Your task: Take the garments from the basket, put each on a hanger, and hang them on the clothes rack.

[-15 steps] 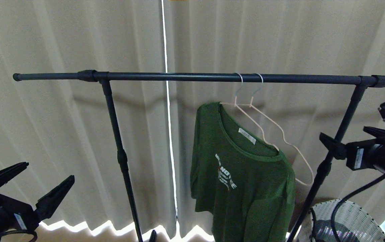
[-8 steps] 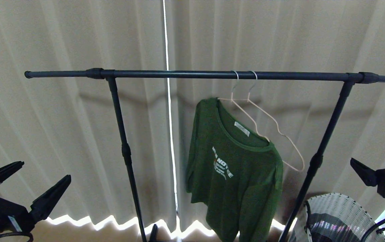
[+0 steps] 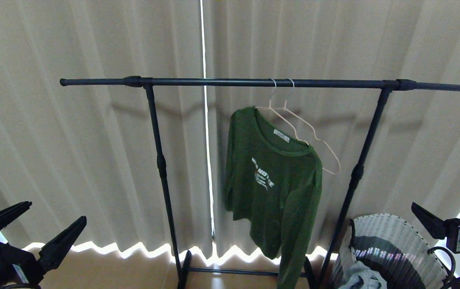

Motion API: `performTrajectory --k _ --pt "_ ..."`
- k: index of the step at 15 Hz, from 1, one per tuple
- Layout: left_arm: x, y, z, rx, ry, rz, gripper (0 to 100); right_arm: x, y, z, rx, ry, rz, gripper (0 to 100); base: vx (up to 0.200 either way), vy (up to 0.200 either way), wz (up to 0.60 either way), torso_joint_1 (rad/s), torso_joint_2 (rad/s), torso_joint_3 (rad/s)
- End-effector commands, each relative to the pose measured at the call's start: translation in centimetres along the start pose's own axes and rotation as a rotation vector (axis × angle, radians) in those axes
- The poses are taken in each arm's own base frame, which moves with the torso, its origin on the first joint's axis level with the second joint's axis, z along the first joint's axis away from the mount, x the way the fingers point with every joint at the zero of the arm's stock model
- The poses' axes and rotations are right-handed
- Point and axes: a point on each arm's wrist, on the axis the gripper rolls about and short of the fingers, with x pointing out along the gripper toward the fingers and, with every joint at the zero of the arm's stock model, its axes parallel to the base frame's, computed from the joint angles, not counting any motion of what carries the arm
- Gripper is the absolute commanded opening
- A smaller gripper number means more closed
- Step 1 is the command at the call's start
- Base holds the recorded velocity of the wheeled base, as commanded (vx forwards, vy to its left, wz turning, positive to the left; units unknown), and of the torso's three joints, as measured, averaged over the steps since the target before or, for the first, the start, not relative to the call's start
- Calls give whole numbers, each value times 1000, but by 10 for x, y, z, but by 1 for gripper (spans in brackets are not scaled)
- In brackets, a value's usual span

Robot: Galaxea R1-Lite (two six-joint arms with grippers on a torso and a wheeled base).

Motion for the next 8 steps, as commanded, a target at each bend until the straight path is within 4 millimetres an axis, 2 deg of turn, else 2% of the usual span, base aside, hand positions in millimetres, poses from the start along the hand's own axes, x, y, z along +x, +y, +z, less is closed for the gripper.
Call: performTrajectory --k 1,2,5,8 --pt "0 0 0 2 -1 1 100 3 2 -8 -51 43 11 100 -200 0 0 7 7 2" --pt "1 0 -1 2 5 -1 100 5 3 -11 -81 57 14 100 -200 0 0 -7 7 2" --pt "1 -1 -4 2 24 -7 100 2 5 -25 -99 111 26 100 0 0 0 0 0 0" --pt "1 -1 -4 2 22 -7 100 1 5 -31 -101 133 30 100 0 0 0 0 0 0"
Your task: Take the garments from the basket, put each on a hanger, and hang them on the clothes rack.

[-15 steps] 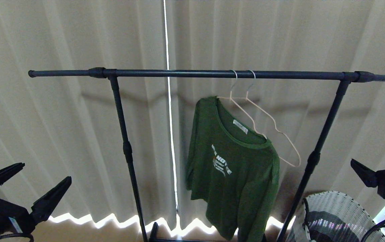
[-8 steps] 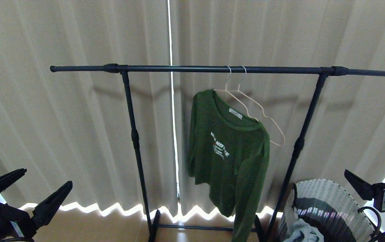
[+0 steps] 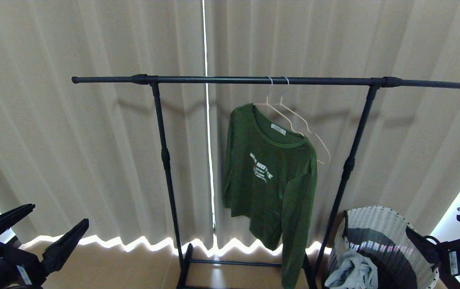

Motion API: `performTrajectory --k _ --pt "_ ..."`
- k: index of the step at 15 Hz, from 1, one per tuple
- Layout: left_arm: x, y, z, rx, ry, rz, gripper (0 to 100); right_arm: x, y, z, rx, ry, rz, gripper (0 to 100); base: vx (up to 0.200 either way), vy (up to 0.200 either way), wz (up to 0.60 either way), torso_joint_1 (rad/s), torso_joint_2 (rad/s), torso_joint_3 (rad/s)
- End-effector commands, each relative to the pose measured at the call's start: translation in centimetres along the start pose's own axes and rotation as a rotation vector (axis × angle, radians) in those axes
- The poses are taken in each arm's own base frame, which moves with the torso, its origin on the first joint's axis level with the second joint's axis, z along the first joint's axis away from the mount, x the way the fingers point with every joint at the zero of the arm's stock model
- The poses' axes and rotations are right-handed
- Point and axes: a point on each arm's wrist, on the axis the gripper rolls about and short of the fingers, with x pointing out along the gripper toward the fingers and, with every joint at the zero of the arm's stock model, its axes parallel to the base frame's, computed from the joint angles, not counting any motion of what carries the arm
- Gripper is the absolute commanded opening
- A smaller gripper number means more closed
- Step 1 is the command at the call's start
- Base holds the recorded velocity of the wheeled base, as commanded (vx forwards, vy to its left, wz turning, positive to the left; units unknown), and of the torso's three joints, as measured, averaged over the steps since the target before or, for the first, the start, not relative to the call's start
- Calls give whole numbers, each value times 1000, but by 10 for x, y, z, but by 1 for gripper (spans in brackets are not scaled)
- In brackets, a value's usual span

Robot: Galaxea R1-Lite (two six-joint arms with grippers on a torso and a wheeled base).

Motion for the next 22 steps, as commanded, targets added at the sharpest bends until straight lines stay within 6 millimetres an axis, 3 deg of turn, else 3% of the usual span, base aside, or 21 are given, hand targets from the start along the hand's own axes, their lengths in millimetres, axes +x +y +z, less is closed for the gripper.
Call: performTrajectory --k 1,10,22 --pt "0 0 -1 -2 3 -1 100 0 2 -6 -5 24 8 100 0 0 0 0 0 0" --pt "0 0 1 0 -6 2 100 0 2 -8 -27 35 10 100 0 0 0 -5 13 6" --pt "0 -1 -1 2 0 -7 100 0 2 -8 -26 33 10 100 0 0 0 -178 441 264"
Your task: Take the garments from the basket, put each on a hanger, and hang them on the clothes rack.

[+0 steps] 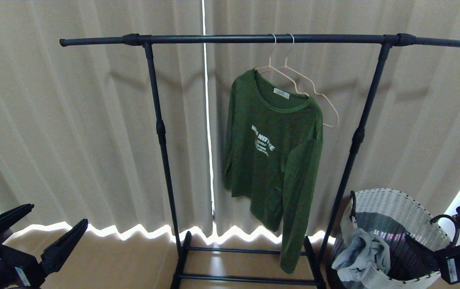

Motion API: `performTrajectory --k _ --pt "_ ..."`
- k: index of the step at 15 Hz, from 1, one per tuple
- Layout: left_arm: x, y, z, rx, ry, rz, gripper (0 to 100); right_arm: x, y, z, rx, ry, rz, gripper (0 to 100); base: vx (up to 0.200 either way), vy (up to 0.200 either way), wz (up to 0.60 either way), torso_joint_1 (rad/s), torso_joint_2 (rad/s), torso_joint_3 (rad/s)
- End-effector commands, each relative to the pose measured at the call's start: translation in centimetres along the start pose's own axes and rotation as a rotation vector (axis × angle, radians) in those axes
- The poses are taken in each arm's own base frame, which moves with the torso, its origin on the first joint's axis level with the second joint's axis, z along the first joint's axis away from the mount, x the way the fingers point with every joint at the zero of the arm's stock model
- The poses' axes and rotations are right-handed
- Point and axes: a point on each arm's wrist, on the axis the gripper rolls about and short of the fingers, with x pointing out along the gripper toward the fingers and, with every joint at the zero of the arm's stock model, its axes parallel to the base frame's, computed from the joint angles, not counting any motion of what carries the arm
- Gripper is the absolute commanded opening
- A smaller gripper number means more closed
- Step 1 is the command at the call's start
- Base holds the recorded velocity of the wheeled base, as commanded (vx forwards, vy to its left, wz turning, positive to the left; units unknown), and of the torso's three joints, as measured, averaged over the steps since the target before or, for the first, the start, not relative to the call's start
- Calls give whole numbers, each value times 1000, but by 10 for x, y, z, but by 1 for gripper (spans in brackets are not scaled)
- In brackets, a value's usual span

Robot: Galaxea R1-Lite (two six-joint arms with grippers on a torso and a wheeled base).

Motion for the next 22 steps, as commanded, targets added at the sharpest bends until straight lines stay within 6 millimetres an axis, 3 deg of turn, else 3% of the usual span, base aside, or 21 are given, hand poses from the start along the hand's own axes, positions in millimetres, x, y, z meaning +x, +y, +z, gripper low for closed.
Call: performTrajectory --k 1,8,22 --pt "2 0 1 -2 0 -4 100 0 0 0 -2 0 1 100 0 0 0 -163 461 286" --pt "7 -2 -6 4 50 -23 100 -1 1 -4 -13 14 3 100 0 0 0 -131 420 288" --pt "-6 -3 -5 16 0 -16 100 -2 6 -11 -64 36 32 100 0 0 0 -5 19 14"
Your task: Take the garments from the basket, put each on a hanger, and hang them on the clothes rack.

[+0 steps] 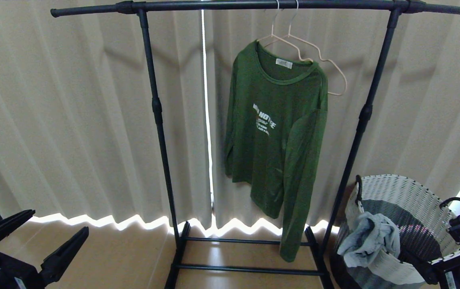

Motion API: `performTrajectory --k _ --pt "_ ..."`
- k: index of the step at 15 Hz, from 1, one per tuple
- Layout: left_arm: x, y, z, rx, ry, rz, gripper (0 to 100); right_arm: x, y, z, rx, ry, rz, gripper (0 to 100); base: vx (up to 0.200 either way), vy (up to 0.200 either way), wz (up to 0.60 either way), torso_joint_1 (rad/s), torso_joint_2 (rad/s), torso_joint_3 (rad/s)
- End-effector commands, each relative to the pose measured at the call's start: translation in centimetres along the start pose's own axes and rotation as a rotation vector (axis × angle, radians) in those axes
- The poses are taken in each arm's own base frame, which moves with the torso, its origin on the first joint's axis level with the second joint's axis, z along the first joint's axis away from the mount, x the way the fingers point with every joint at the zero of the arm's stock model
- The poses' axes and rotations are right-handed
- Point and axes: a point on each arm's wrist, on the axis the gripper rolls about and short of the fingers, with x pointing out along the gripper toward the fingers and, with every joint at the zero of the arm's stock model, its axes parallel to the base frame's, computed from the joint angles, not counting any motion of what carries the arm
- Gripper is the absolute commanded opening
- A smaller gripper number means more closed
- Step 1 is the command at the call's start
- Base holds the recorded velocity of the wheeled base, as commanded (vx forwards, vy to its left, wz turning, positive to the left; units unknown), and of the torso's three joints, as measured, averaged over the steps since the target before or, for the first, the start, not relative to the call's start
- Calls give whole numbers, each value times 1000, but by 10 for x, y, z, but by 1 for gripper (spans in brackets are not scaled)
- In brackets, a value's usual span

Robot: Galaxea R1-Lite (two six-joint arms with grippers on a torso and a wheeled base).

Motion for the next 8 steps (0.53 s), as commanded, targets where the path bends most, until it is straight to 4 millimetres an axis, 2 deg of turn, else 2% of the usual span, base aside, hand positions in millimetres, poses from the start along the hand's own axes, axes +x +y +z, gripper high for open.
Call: performTrajectory --k 1,8 --pt "-1 0 0 1 -3 0 100 0 0 0 -1 2 1 100 0 0 0 0 0 0" --pt "-2 -2 -2 3 3 -12 100 0 0 0 -1 1 0 100 0 -200 0 1 2 4"
